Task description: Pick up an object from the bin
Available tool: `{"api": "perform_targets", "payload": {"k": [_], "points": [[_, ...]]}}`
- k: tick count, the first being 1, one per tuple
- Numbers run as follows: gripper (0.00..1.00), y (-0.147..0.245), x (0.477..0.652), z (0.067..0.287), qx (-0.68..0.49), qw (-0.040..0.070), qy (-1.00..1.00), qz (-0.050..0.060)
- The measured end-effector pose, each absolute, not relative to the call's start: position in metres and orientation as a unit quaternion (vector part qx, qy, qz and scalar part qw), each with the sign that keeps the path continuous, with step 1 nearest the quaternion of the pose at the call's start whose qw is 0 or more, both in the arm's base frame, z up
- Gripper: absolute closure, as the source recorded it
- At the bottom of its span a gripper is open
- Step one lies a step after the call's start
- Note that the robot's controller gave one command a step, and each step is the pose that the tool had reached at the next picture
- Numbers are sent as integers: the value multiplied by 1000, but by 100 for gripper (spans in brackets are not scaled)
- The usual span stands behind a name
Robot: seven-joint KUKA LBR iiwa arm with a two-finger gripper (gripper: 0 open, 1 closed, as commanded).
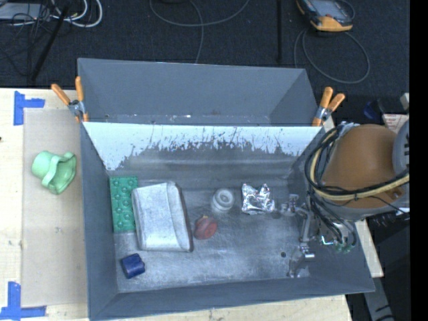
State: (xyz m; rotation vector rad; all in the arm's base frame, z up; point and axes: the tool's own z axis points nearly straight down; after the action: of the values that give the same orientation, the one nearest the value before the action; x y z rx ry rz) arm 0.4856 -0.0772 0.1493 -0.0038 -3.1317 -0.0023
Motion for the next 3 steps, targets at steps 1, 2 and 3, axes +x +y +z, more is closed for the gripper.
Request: {"api": "perform_targets", "payload": {"k": [1,2,3], "points": [[0,139,552,71,-53,-2,-999,1],[0,88,538,101,-80,0,-997,1],[0,73,542,103,-139,1,-990,0]]}}
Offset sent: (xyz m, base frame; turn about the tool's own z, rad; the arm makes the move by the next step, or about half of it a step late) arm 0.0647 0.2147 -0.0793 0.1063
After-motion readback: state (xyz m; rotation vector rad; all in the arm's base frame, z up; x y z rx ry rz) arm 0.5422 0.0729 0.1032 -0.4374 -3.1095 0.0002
